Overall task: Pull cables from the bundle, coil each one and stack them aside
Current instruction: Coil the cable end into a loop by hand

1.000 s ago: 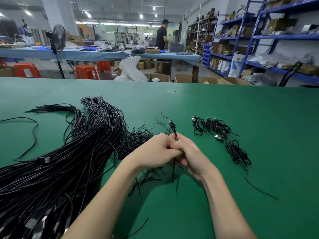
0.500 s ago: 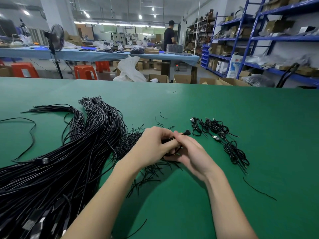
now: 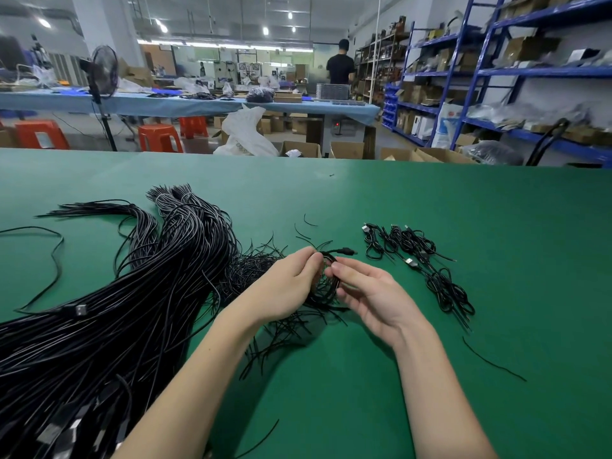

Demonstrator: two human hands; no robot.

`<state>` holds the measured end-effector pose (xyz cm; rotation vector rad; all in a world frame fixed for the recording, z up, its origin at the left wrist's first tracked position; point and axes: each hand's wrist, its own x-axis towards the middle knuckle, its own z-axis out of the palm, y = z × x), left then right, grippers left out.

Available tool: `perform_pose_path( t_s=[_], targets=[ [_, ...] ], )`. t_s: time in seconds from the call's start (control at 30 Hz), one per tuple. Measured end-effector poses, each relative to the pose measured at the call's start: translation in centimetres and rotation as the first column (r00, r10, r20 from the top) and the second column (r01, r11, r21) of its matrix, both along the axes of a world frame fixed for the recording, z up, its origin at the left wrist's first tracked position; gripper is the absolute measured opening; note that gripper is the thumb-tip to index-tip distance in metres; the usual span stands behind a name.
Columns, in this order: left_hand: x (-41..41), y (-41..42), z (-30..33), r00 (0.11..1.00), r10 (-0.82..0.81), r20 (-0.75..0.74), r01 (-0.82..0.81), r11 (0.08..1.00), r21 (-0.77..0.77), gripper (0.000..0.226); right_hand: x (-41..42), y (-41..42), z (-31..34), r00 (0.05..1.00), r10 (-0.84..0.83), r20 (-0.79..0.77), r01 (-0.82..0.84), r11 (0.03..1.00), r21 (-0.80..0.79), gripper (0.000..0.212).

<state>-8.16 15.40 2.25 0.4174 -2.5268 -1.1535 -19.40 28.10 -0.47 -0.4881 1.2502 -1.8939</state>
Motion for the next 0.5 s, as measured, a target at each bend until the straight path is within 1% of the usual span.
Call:
perform_pose_path(
  t_s=[0.13,0.17,0.2,0.27,0.33,0.37,0.5],
  targets=[
    [0.1,0.2,-0.1,0.999,-0.036,-0.023,0.037,0.998,0.052,0.036,0.1,-0.1,-0.1,0.994,0.037,0.103,-0.029,0.997,-0.070,0.022],
    [0.2,0.2,-0.2,0.998,-0.059,-0.038,0.062,0.992,0.107,0.036,0.1,0.0,-0.1,0.992,0.058,0.115,-0.048,0.995,-0.085,0.020],
    [0.2,0.2,-0.2,0.995,-0.082,-0.056,0.091,0.976,0.196,0.036,0.2,0.0,-0.1,0.991,0.086,0.106,-0.076,0.993,-0.094,0.021],
    [0.3,0.2,-0.4,0.990,-0.111,-0.086,0.135,0.925,0.355,0.034,0.3,0.0,0.0,0.989,0.146,0.001,-0.146,0.988,-0.052,0.032],
    [0.2,0.3,-0.6,0.983,-0.136,-0.120,0.175,0.886,0.430,0.033,0.6,-0.2,0.0,0.975,0.171,-0.140,-0.170,0.985,0.018,0.044],
    [0.2,0.3,-0.7,0.978,-0.157,-0.137,0.203,0.866,0.456,0.033,0.8,-0.2,0.0,0.971,0.165,-0.172,-0.165,0.986,0.015,0.049],
    [0.1,0.6,-0.5,0.948,-0.224,-0.225,0.314,0.764,0.563,0.034,1.3,-0.4,0.1,0.969,0.140,-0.205,-0.168,0.978,-0.125,0.064]
  ],
)
